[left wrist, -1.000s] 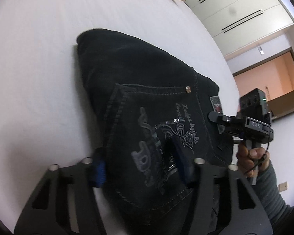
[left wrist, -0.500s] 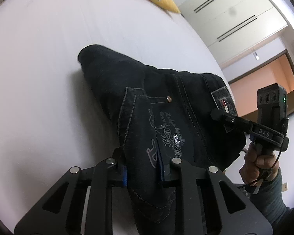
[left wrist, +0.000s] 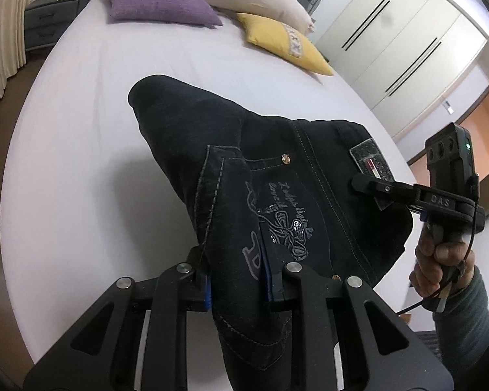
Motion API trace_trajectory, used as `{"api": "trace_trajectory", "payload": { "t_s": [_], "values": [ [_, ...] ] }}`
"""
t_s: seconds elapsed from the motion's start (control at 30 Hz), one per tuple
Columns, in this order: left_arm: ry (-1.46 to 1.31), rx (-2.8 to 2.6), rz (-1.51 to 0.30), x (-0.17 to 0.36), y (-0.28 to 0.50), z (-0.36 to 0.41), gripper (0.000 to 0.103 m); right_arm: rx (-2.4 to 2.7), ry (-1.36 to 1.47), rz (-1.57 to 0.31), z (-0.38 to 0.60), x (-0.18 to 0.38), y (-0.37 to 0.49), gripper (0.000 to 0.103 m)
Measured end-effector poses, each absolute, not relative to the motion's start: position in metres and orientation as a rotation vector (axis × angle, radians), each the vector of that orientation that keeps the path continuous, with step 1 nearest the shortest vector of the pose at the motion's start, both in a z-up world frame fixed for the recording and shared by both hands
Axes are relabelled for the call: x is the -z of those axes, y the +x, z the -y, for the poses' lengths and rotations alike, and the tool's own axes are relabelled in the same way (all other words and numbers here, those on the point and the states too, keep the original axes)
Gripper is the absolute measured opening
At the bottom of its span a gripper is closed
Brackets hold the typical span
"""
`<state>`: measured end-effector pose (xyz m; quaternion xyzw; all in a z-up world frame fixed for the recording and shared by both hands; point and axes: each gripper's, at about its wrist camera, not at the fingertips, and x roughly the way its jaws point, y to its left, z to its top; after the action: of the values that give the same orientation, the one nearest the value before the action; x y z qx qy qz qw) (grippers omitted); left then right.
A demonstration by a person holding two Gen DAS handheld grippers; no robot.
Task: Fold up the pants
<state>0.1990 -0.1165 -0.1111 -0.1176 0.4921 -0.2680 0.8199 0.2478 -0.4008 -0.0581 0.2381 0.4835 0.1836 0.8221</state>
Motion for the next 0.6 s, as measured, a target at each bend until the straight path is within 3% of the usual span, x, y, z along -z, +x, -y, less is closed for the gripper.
{"api": "trace_trajectory", "payload": {
  "t_s": [0.2, 0.27, 0.33, 0.4, 0.5, 0.57, 0.6],
  "values": [
    [-0.259, 0.570, -1.126, 0.170, 0.232, 0.130, 0.021, -0.345, 0.544, -1.097, 0.411, 0.108, 0.270, 0.019],
    [-0.259, 0.556, -1.137, 0.189, 0.237, 0.130, 0.031, -0.322, 0.565, -1.125, 0.418, 0.131, 0.270, 0.022],
    [-0.301, 0.548, -1.123, 0.204, 0.236, 0.124, 0.046, -0.303, 0.621, -1.143, 0.429, 0.155, 0.265, 0.033],
    [-0.355, 0.571, -1.096, 0.207, 0.236, 0.115, 0.048, -0.324, 0.690, -1.110, 0.439, 0.167, 0.256, 0.035],
    [-0.336, 0.529, -1.084, 0.201, 0.225, 0.103, 0.058, -0.319, 0.767, -1.079, 0.450, 0.166, 0.246, 0.050],
    [-0.297, 0.443, -1.013, 0.181, 0.212, 0.093, 0.075, -0.273, 0.742, -1.045, 0.454, 0.152, 0.233, 0.073],
    [-0.278, 0.411, -0.953, 0.171, 0.205, 0.084, 0.081, -0.206, 0.673, -1.006, 0.455, 0.136, 0.220, 0.075]
  ]
}}
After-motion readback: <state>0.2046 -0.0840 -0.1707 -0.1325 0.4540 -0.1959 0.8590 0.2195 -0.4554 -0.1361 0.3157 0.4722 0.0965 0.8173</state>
